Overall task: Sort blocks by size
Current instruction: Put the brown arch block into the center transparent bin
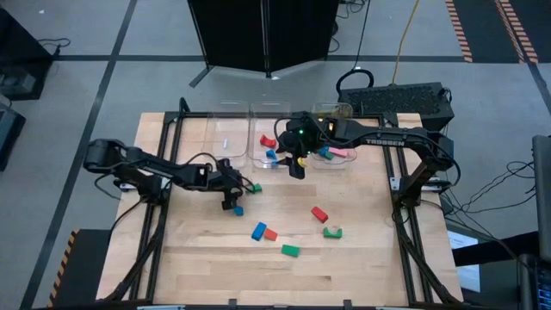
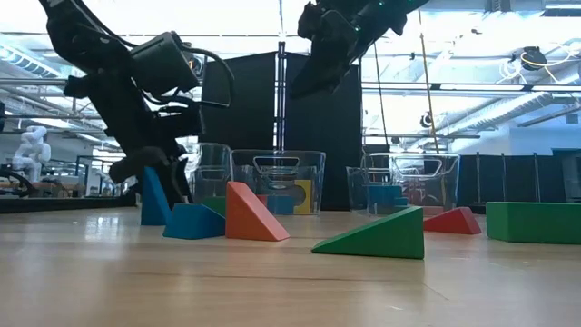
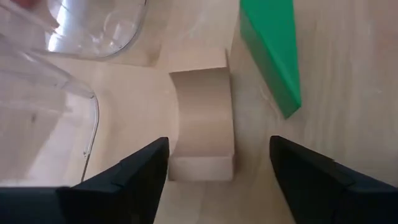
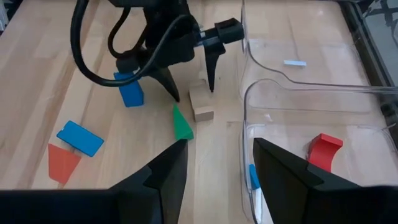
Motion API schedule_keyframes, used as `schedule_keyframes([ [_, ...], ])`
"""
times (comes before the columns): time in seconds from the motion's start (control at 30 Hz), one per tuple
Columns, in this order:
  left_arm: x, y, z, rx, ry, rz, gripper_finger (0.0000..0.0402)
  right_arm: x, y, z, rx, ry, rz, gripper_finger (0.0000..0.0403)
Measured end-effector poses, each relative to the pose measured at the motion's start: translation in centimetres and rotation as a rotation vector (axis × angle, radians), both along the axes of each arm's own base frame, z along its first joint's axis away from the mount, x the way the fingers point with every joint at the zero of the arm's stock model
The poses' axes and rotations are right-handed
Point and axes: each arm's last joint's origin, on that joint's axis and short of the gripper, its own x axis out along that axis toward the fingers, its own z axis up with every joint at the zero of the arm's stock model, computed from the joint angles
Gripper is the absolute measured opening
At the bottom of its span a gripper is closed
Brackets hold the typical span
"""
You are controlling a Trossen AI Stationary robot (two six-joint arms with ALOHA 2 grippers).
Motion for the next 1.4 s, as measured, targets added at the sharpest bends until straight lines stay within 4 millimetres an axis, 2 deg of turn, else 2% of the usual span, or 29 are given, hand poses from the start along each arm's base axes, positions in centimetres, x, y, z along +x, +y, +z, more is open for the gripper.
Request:
schedule_keyframes([
  [0.33,0.1,0.0,-0.2,-0.043,-0.012,0.043,0.0178,0.0,0.1,0.0,-0.001,0.004,0.005,0.0169],
  [0.5,0.1,0.1,-0.1,-0.070,-0.027,0.101,0.0138,-0.5,0.3,-0.6,0.016,0.075,0.007,0.0169],
  [0.73,0.1,-0.5,1.5,-0.074,-0.090,0.092,0.0139,-1.6,1.9,-5.7,0.057,0.205,0.030,0.0169],
  [0.87,0.6,-0.9,3.1,-0.071,-0.156,0.063,0.0139,-2.3,3.0,-8.7,0.082,0.218,0.029,0.0169],
  [1.0,1.1,-1.4,4.4,-0.074,-0.200,0.038,0.0139,-2.7,4.3,-10.6,0.067,0.190,0.070,0.0169],
  [1.2,2.1,-1.9,5.9,-0.129,-0.237,-0.011,0.0139,-3.2,6.8,-11.9,-0.089,0.215,0.176,0.0169],
  [1.4,3.2,-2.2,7.6,-0.260,-0.310,-0.034,0.0139,-2.4,9.8,-11.3,-0.346,0.144,0.218,0.0169],
])
